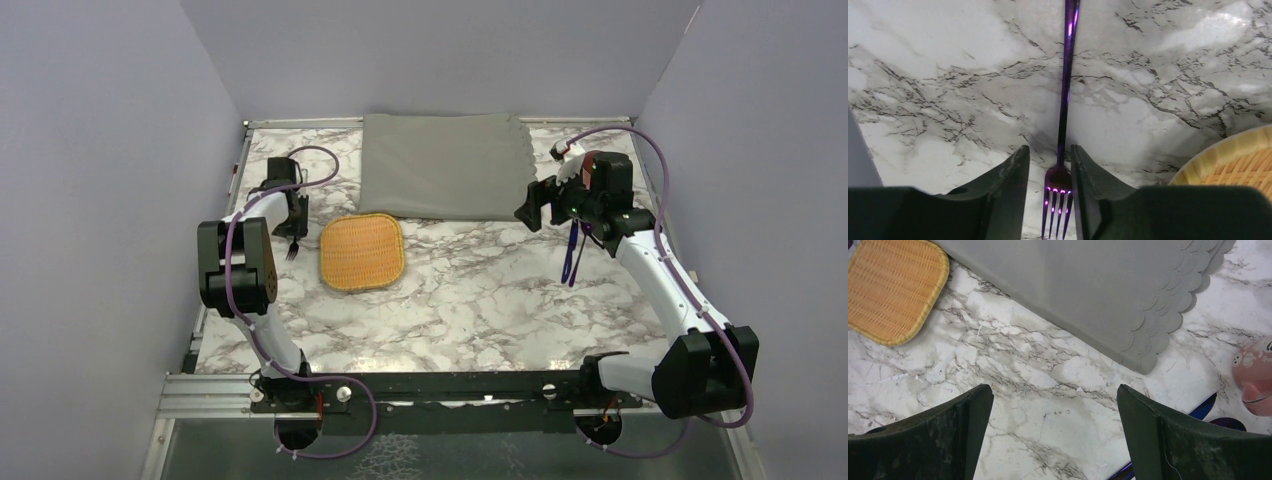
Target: Set the dinner table for one person
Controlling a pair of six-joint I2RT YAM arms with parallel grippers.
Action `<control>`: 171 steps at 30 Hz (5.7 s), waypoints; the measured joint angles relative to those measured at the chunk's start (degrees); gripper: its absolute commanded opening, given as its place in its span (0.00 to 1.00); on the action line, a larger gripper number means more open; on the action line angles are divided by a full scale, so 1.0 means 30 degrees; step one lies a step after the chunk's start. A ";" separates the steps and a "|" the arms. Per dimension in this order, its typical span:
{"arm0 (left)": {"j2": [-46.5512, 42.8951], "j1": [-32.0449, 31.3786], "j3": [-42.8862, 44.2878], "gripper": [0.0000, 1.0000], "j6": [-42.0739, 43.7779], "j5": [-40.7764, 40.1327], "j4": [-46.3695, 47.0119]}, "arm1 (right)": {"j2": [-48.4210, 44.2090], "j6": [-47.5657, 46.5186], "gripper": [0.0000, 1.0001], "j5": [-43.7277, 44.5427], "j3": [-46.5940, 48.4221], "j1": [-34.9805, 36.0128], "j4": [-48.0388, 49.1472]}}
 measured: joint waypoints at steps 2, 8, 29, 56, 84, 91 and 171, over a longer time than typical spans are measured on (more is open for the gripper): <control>-0.0044 0.0036 0.0000 0.45 -0.0073 -0.0168 0.0051 | 0.0000 0.0000 1.00 -0.0007 0.0000 0.0000 0.0000; -0.1428 0.0036 -0.0430 0.47 0.0022 0.0007 -0.0408 | 0.0000 0.0000 1.00 -0.0044 0.0000 0.0000 0.0000; -0.4022 -0.1494 -0.0750 0.46 0.1545 0.9398 -0.2091 | 0.2849 -0.0087 0.98 -0.2725 0.0437 0.0000 -0.1625; -0.1027 -0.5013 -0.0692 0.00 0.1960 0.8014 -0.1749 | 0.2288 -0.0146 0.98 -0.2805 0.0437 0.0000 -0.1639; -0.2688 -0.5428 -0.2310 0.00 0.3417 0.4146 -0.3759 | 0.1676 -0.0146 0.98 -0.2812 0.0437 0.0000 -0.1632; -0.2820 -0.5413 -0.2375 0.00 0.3898 0.2739 -0.5544 | 0.1209 -0.0146 0.98 -0.2812 0.0437 0.0000 -0.1639; 0.1275 -0.7315 0.2142 0.00 0.4029 0.5559 -0.2514 | 0.0860 -0.0153 0.98 -0.2871 0.0437 0.0000 -0.1625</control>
